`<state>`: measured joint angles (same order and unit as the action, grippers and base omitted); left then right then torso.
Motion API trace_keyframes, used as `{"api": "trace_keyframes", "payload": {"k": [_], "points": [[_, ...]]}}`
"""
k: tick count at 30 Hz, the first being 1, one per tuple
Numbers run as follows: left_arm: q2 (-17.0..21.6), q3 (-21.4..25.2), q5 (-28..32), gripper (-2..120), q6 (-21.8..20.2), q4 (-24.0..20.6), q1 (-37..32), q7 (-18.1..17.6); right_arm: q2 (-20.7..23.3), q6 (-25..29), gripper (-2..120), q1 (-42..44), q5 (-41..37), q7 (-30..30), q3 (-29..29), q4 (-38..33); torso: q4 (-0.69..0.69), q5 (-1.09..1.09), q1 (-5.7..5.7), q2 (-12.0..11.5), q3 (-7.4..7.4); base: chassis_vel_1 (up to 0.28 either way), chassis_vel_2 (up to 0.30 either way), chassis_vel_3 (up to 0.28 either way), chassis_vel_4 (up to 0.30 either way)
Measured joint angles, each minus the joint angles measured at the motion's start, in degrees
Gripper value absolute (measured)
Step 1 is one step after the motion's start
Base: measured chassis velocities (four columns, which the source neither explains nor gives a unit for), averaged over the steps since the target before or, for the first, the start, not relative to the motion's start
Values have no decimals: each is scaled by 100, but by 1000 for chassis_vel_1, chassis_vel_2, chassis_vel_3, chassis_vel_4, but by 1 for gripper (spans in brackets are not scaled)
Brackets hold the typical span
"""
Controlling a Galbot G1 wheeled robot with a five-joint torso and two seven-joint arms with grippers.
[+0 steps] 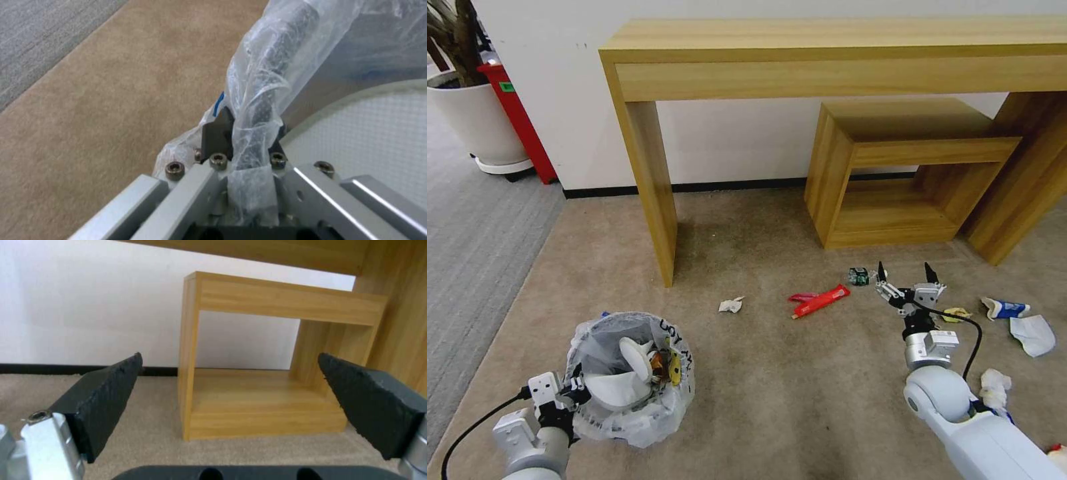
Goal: Pick up the trash bin and place the garbage on the floor into it.
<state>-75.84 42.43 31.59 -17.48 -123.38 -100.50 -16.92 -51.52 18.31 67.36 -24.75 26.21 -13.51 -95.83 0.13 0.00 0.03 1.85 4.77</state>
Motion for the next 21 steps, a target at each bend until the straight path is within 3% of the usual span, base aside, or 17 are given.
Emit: {"api": "trace_keyframes", "payload": {"k": [21], "points": [[-10,-12,-13,0,0,81,43,9,-44,58,100,-12,36,-50,82,41,0,0,0,0,0,-78,81,80,-76]]}}
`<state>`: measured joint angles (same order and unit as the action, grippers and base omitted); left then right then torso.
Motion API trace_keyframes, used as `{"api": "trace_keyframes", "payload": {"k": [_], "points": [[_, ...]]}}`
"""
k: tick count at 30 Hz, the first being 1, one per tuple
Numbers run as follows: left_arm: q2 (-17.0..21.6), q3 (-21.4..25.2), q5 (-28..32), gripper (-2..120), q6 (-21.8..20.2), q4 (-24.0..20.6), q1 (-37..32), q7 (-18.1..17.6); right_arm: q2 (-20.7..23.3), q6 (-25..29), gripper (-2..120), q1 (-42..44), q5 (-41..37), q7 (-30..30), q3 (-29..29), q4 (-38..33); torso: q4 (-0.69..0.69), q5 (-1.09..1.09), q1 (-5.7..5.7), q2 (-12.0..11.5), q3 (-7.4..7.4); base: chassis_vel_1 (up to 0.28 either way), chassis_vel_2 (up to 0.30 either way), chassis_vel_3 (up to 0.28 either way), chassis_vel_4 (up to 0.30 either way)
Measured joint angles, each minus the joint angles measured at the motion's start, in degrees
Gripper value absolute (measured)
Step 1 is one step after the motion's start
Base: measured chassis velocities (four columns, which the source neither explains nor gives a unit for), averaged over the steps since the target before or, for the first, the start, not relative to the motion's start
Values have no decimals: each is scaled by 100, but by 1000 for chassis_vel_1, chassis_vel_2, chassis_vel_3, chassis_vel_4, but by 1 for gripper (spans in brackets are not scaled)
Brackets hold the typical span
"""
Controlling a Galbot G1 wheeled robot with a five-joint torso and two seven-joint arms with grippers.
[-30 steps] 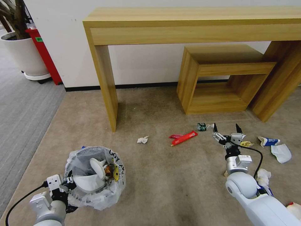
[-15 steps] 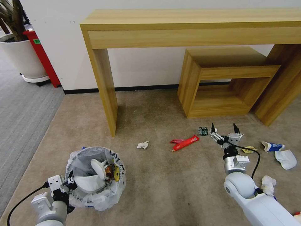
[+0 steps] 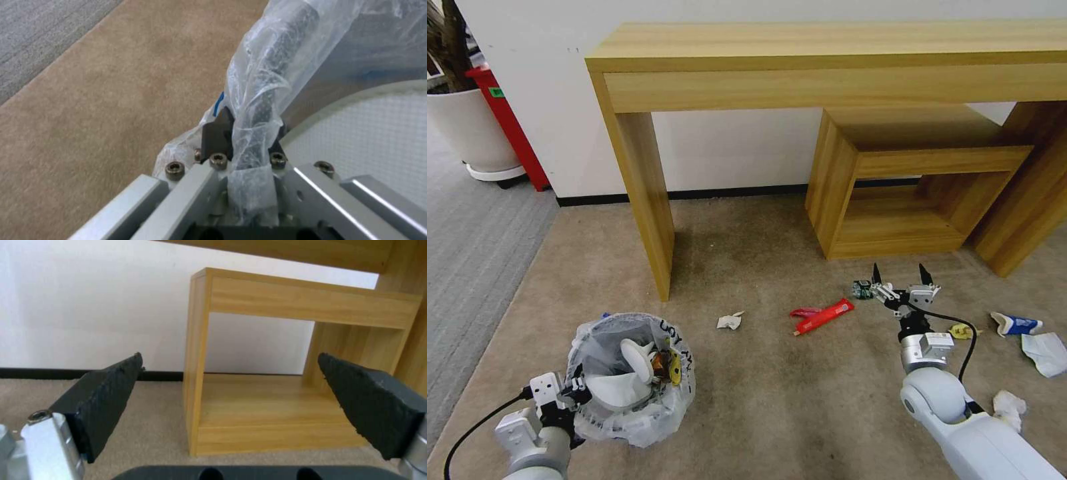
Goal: Pick up the trash bin and place the garbage on the floor into it.
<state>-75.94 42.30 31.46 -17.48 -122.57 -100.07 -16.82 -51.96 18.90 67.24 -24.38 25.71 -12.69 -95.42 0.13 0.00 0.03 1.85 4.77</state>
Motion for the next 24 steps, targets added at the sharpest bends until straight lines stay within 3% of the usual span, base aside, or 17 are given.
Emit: {"api": "trace_keyframes", "payload": {"k": [24], "points": [[201,57,340,0,-211,-76,38,-68,43,57,100,-194,-184,-113,161,-58,0,0,0,0,0,-41,39,36,-39]]}}
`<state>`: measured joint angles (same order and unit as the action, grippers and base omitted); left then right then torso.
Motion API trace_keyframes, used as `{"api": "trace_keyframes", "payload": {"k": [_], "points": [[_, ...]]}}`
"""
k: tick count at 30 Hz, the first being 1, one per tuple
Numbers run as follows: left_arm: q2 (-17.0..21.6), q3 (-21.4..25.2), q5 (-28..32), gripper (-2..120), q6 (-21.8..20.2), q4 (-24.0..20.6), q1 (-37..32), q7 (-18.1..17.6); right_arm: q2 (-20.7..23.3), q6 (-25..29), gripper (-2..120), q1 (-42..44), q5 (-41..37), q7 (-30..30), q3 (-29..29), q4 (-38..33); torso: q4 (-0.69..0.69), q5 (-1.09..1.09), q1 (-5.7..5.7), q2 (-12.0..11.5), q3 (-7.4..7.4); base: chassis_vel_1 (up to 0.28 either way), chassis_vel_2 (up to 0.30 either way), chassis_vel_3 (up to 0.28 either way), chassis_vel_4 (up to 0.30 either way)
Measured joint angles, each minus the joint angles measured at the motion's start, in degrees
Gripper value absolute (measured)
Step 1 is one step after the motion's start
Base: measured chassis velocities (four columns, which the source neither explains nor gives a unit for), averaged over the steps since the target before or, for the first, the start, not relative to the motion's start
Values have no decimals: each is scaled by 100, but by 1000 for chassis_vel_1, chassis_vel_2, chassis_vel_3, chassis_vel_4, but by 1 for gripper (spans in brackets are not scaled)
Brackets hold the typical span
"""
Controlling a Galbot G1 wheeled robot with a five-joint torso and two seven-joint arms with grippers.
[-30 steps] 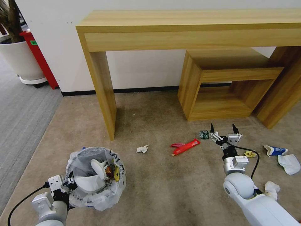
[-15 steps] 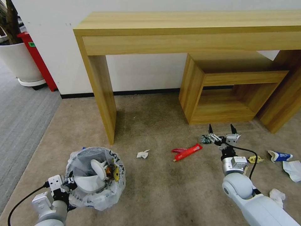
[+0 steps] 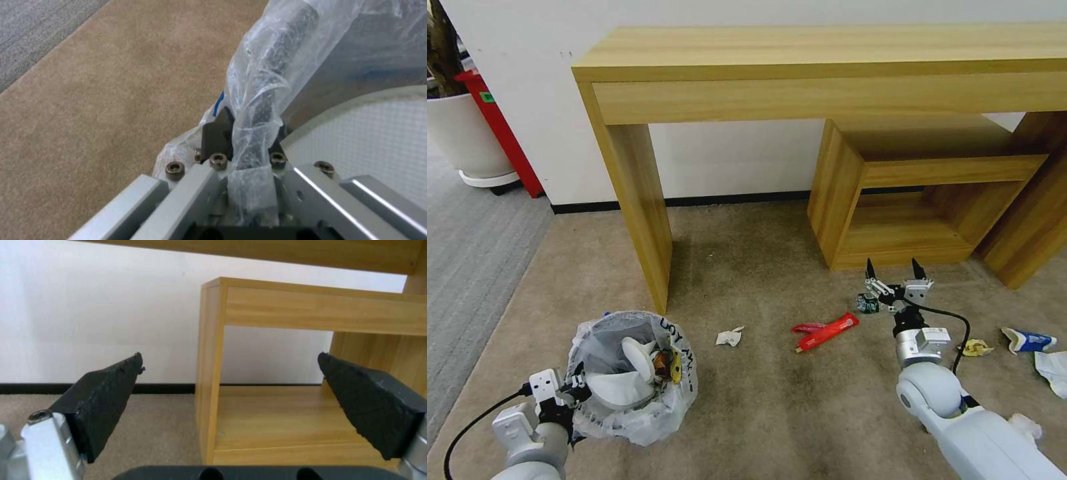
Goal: Pick up the trash bin and place the garbage on the floor into it.
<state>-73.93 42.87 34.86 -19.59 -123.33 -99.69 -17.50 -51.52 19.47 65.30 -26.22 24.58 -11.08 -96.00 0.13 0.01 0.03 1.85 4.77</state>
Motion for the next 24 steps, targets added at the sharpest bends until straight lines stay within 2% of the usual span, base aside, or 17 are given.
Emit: {"api": "trace_keyframes", "payload": {"k": [8,15,24], "points": [[21,16,14,0,-2,-18,-19,-5,2,-27,100,-5,14,-14,4,1,0,0,0,0,0,-25,21,22,-23],[-17,-2,-25,0,-2,-23,-44,-5,4,2,100,27,69,-24,5,0,0,0,0,0,0,-109,104,94,-113],[-89,-18,-97,0,5,-41,-80,-3,106,-33,100,16,-103,-10,252,-177,0,0,0,0,0,-51,62,62,-55]]}}
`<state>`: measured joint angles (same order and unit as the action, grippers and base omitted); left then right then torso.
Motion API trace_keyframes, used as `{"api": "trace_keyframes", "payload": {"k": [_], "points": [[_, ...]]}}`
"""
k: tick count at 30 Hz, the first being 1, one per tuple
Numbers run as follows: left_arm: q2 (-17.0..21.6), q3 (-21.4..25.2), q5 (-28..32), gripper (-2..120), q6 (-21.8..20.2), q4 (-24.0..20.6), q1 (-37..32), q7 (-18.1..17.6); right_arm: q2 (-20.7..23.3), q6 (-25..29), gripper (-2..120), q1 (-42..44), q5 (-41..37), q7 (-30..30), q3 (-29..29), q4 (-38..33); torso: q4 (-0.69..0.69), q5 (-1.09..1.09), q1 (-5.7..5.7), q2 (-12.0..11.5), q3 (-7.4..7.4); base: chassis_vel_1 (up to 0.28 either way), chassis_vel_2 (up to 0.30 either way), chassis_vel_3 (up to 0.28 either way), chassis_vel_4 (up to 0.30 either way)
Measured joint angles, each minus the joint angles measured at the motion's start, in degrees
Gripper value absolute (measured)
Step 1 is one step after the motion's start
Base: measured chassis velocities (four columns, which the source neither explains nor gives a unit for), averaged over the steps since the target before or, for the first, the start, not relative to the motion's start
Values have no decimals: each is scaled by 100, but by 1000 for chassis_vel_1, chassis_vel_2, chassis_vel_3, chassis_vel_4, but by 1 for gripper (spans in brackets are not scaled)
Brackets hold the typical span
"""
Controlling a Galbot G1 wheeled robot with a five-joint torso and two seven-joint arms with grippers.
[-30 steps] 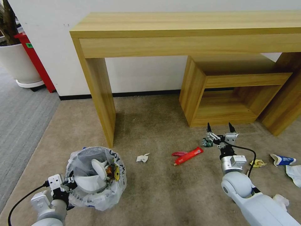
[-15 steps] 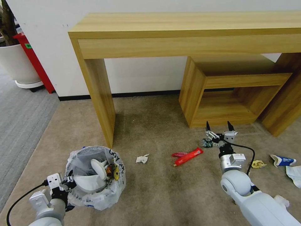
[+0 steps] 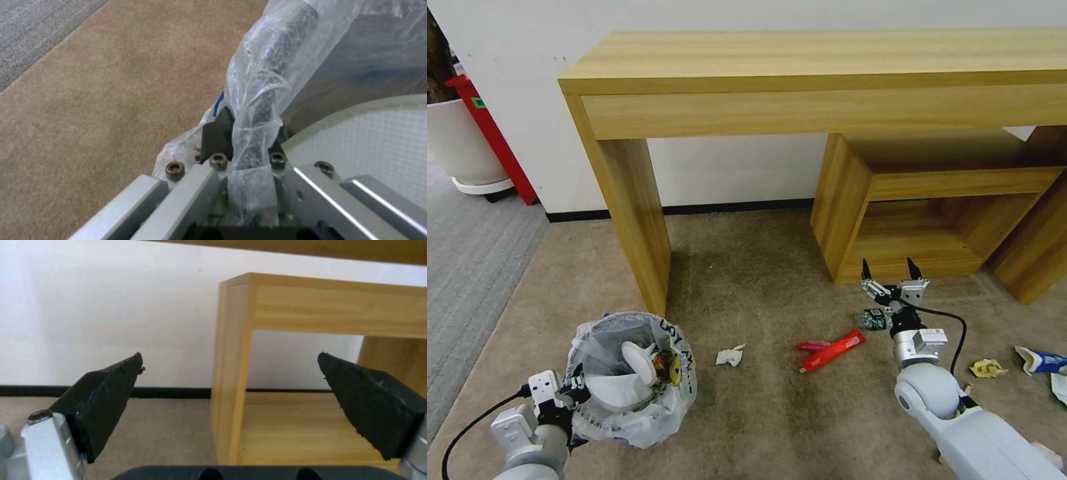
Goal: Pick up the trash bin and place the garbage on the floor into it.
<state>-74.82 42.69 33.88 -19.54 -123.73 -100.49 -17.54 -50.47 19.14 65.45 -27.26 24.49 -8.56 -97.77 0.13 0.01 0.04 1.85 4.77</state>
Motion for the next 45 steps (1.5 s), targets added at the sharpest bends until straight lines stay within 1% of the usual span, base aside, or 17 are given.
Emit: {"api": "trace_keyframes", "payload": {"k": [3,7,8,11,12,14,16,19,20,23,24,27,28,31,35,43,45], "points": [[-12,1,-10,0,6,5,-9,5,53,-237,100,29,-188,120,121,-160,0,-1,0,0,0,0,0,0,0],[-29,14,-27,0,22,54,-4,12,209,-1245,100,63,-1305,725,533,-777,1,-1,0,0,0,0,0,0,0],[-29,14,-27,0,22,54,-4,12,209,-1245,100,63,-1305,725,533,-777,1,-1,0,0,0,0,0,0,0],[-87,-6,-72,0,37,111,30,17,307,-2213,100,-157,-2354,1169,908,-1150,1,0,0,0,0,0,0,0,0],[-87,-6,-72,0,37,111,30,17,307,-2213,100,-157,-2354,1169,908,-1150,1,0,0,0,0,0,0,0,0],[-123,-17,-90,0,44,144,39,22,322,-2717,100,-485,-3015,1480,1281,-1247,1,0,0,0,0,0,0,0,0],[-130,-17,-95,0,46,159,43,22,308,-2879,100,-661,-3277,1616,1472,-1244,0,1,0,0,0,0,0,0,0],[-151,-3,-100,0,59,218,65,25,149,-3239,100,-1182,-3971,2074,2160,-1090,0,-1,0,0,0,0,0,0,0],[-151,-3,-100,0,59,218,65,25,149,-3239,100,-1182,-3971,2074,2160,-1090,0,-1,0,0,0,0,0,0,0],[-220,1,-115,0,76,329,118,25,-91,-3694,100,-1726,-4509,2454,2896,-829,0,0,0,0,0,0,0,0,0],[-220,1,-115,0,76,329,118,25,-91,-3694,100,-1726,-4509,2454,2896,-829,0,0,0,0,0,0,0,0,0],[-315,-25,-158,0,107,459,198,24,-371,-3819,100,-2149,-4599,2470,3486,-396,0,0,0,0,0,0,0,0,0],[-315,-25,-158,0,107,459,198,24,-371,-3819,100,-2149,-4599,2470,3486,-396,0,0,0,0,0,0,0,0,0],[-359,-44,-171,0,116,551,252,28,-655,-3882,100,-2440,-4653,2324,3946,34,0,0,0,0,0,0,0,0,0],[-350,-42,-167,0,117,580,281,28,-864,-3920,100,-2534,-4653,2291,4178,319,0,1,0,0,0,0,0,0,0],[-362,-33,-152,0,129,617,300,25,-1862,-3818,100,-2855,-4252,1931,4745,1489,-1,0,0,0,0,0,0,0,0],[-366,-33,-151,0,133,623,305,24,-1944,-3798,100,-2882,-4202,1844,4775,1587,0,0,0,0,0,0,0,0,0]]}}
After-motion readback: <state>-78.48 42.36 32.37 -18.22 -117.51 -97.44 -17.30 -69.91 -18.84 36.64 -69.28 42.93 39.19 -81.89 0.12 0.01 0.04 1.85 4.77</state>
